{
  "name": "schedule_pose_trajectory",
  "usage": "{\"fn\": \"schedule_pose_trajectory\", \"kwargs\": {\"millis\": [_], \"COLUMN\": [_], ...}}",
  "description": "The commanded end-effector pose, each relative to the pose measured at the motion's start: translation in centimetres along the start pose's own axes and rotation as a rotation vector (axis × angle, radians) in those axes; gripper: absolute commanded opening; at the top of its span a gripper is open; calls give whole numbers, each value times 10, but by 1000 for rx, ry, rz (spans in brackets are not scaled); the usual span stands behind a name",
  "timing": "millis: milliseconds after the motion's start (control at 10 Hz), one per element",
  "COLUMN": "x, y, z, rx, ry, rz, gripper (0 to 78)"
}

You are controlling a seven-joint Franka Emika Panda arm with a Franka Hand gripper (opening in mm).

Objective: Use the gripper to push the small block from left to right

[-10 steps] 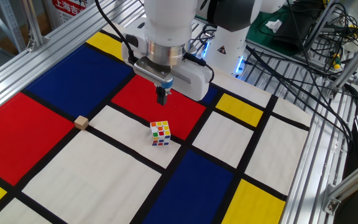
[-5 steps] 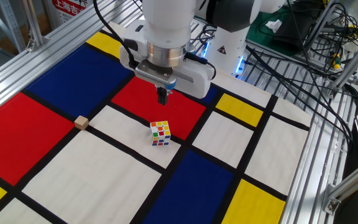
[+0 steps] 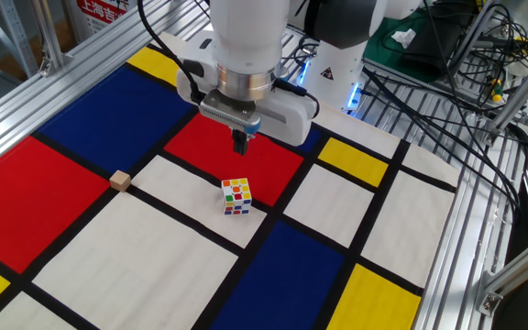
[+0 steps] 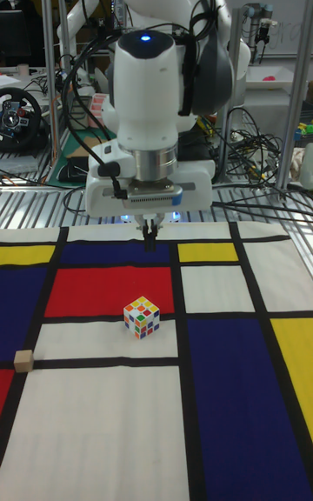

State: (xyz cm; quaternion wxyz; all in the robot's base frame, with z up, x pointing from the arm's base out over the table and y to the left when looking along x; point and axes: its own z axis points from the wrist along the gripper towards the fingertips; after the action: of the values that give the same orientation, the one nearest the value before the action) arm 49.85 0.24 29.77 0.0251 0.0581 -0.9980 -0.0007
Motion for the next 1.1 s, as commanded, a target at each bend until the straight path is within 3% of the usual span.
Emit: {"fn": "schedule_pose_trajectory", "kwargs": {"millis": [100,500,1100], "x": [-1,-3,-1], "y": [0,-7,-45], "z": [0,11,35], "rx": [3,3,19], "ry": [-2,-5,-34], "rz": [0,-4,1], "gripper": [0,0,0]}}
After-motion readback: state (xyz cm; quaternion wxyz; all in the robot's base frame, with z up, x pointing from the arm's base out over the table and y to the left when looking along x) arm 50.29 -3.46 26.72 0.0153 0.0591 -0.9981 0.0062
